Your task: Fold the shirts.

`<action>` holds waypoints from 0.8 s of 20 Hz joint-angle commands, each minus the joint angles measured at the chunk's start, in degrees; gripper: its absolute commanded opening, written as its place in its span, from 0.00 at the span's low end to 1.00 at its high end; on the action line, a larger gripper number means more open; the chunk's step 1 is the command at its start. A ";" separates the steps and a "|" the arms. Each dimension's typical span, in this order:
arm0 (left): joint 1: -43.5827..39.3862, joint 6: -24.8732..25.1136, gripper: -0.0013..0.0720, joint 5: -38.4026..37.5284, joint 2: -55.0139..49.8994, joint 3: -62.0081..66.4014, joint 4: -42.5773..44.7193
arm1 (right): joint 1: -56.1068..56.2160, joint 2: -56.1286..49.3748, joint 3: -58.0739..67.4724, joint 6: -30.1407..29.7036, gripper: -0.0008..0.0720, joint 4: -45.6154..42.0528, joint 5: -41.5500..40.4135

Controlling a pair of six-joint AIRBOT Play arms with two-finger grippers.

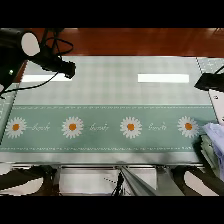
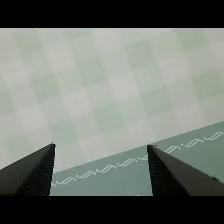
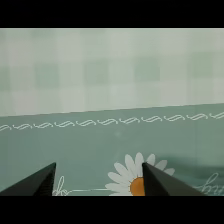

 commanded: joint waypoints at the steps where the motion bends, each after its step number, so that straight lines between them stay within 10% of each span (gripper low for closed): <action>1: -1.14 -2.60 0.98 -2.51 -0.61 0.24 3.04 | 3.56 -3.34 0.04 0.31 0.86 -1.97 -0.44; 16: -1.11 -2.60 0.98 -2.47 -0.96 0.24 3.04 | 3.52 -3.28 0.04 0.31 0.86 -3.06 -0.44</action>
